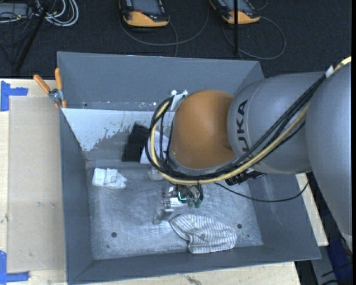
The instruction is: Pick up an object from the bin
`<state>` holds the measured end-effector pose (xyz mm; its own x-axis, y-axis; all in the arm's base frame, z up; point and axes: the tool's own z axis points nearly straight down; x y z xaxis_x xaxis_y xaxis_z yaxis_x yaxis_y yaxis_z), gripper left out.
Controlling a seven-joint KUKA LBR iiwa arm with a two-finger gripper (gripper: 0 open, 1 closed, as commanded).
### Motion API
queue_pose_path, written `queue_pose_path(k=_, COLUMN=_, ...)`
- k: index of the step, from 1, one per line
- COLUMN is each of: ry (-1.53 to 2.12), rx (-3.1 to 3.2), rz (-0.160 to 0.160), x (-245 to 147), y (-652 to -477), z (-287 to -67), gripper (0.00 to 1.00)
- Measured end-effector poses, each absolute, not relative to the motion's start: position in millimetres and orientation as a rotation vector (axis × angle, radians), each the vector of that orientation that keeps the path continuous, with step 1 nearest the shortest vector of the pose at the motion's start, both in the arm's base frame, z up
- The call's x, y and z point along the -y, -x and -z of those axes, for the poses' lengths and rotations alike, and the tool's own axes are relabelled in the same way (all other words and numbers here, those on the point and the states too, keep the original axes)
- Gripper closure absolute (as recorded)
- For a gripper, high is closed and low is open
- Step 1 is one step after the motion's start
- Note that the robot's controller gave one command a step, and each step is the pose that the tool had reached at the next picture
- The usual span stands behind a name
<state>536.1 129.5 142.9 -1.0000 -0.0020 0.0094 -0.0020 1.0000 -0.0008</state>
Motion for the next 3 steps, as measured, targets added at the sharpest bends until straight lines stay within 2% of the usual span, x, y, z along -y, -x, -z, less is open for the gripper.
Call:
queue_pose_path(k=1, ry=0.002, rx=3.139, rz=0.0, x=-129.0, y=-538.1, z=-146.6, gripper=0.0)
queue_pose_path(k=2, ry=-0.206, rx=3.161, rz=0.016, x=-49.5, y=-531.5, z=-80.6, gripper=1.0)
queue_pose_path(k=3, ry=-0.205, rx=3.161, rz=0.016, x=-49.5, y=-531.5, z=-80.6, gripper=1.0)
